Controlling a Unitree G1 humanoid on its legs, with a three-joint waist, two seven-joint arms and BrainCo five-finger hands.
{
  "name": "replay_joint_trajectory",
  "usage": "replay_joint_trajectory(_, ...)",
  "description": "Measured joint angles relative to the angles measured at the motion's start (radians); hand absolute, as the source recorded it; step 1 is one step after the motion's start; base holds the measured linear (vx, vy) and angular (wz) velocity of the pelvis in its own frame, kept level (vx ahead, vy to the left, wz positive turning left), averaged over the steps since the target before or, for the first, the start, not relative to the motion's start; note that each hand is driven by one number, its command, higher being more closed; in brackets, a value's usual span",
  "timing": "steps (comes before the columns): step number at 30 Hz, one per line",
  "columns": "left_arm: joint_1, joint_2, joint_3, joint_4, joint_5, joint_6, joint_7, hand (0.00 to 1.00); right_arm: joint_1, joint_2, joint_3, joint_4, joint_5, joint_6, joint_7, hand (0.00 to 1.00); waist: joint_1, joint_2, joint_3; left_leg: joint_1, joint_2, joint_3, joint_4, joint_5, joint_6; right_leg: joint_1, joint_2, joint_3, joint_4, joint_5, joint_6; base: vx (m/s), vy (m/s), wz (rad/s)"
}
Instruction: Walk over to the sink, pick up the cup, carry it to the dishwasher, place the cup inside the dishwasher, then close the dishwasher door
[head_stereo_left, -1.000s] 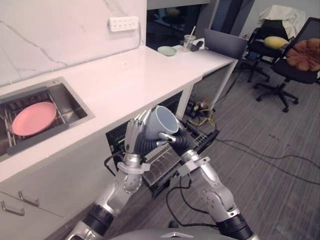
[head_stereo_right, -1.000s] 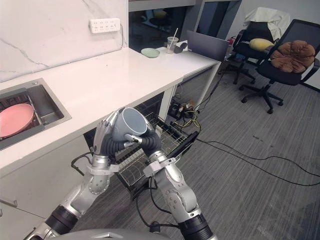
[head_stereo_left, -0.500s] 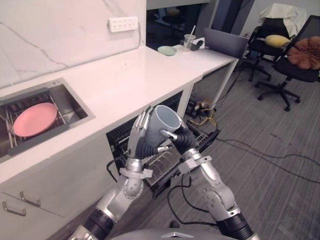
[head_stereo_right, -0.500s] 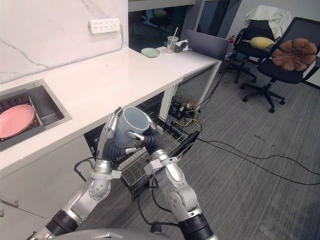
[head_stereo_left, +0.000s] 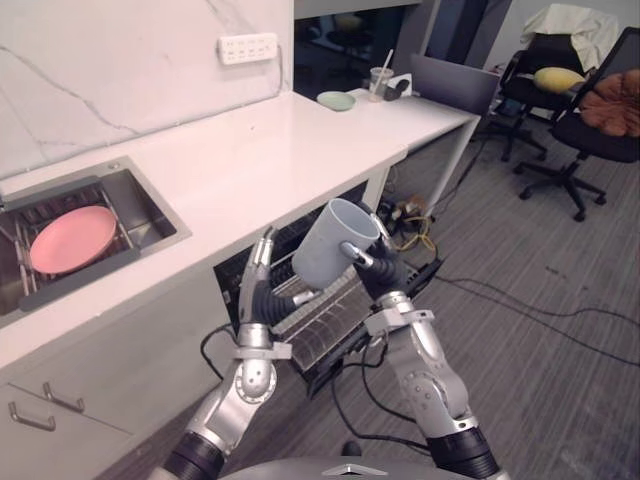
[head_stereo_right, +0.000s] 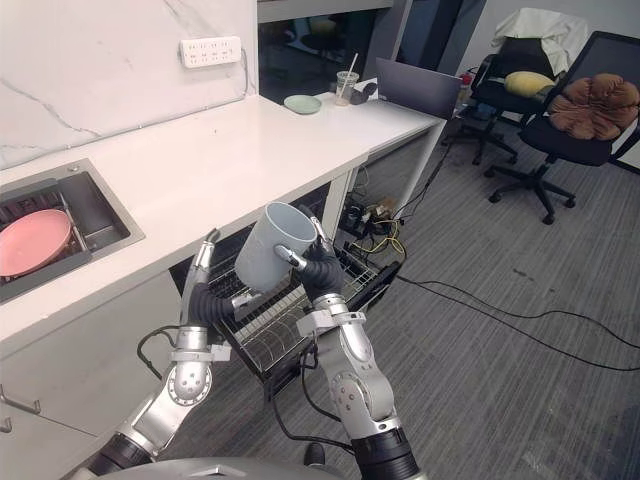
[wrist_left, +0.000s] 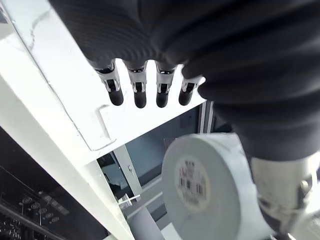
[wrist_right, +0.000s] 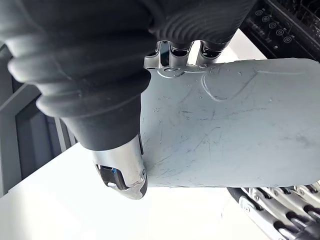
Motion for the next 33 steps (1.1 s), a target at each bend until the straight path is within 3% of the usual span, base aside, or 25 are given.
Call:
replay_joint_trajectory(5,0.000,-0.014,0.017,-0.001,-0.020,-0.002,0.000,0.00,0.025,0.004,0.005,0.031,0.023,0.003,0.034,1.00,0.003,0.002,0.001,0.000,0.000,-0.003,-0.002,0.001,-0.001,0.001,0.000,-0.004,0.000,-0.001,0.000,0.00,0.000,0.00)
replay_joint_trajectory(13,-0.002,-0.029,0.047,-0.041,-0.060,0.003,0.002,0.00,0.029,0.004,0.002,0.067,0.023,-0.008,0.029,1.00,0.005,0.001,0.001,0.000,0.000,-0.005,-0.002,0.001,0.000,0.002,-0.001,-0.006,0.001,-0.001,0.000,0.00,0.000,0.00)
replay_joint_trajectory(19,0.003,-0.038,0.134,-0.039,-0.149,0.001,-0.011,0.00,0.051,0.011,-0.052,0.073,0.022,-0.008,0.012,1.00,0.009,-0.001,0.003,0.001,0.000,-0.008,-0.002,0.002,0.000,0.005,-0.001,-0.010,0.000,-0.001,0.000,0.00,0.000,0.00)
replay_joint_trajectory(22,0.041,-0.042,0.166,-0.014,-0.251,-0.012,-0.091,0.00,0.069,0.024,-0.101,0.074,0.022,-0.009,0.012,1.00,0.012,-0.003,0.005,0.001,0.000,-0.012,-0.002,0.002,0.000,0.007,-0.002,-0.014,-0.001,-0.002,0.001,0.00,0.000,0.03)
replay_joint_trajectory(28,0.130,-0.043,0.190,0.107,-0.344,-0.026,-0.195,0.00,0.076,0.025,-0.153,0.150,0.021,-0.024,0.011,1.00,0.015,-0.014,0.022,0.000,0.000,-0.030,-0.015,0.010,-0.001,0.016,-0.004,-0.035,-0.001,-0.011,0.001,-0.02,-0.005,0.11)
replay_joint_trajectory(33,0.178,-0.020,0.181,0.201,-0.474,-0.033,-0.347,0.00,0.062,0.007,-0.205,0.209,0.013,-0.050,0.010,1.00,0.030,-0.008,0.061,-0.029,-0.002,-0.058,-0.023,0.021,0.001,0.013,-0.018,-0.068,-0.001,-0.015,0.001,-0.03,0.004,0.20)
